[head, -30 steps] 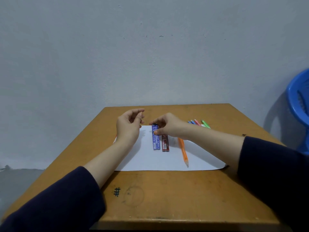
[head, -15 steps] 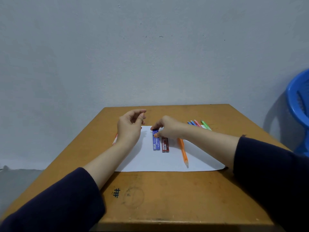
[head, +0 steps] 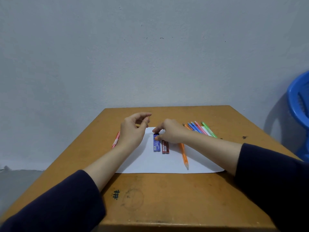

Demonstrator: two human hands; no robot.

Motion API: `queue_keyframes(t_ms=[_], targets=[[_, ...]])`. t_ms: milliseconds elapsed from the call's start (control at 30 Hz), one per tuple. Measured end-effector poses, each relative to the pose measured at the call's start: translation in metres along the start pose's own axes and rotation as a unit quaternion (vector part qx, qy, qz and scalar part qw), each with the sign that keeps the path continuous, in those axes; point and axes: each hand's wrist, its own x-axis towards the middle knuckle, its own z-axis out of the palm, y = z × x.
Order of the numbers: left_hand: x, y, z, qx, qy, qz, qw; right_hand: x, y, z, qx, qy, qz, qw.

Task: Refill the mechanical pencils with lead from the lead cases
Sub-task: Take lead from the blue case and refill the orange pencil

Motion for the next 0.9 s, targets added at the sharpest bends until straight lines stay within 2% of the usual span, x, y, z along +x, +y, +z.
queue_keyframes(t_ms=[433, 700, 900], targets=[[-0.002, 0.005, -0.001, -0.022, 0.016, 0.01, 1.0, -0.032, 0.005, -0.021, 0.134, 0.115, -0.038, 0.984], [-0.008, 0.01, 0.0, -0.046, 0.037, 0.031, 0.998, -0.058, 0.028, -0.021, 0.094, 0.152, -0.018, 0.984], [-0.012, 0.014, 0.001, -0.069, 0.042, 0.039, 0.996, -0.066, 0.042, -0.01, 0.07, 0.127, 0.02, 0.989]])
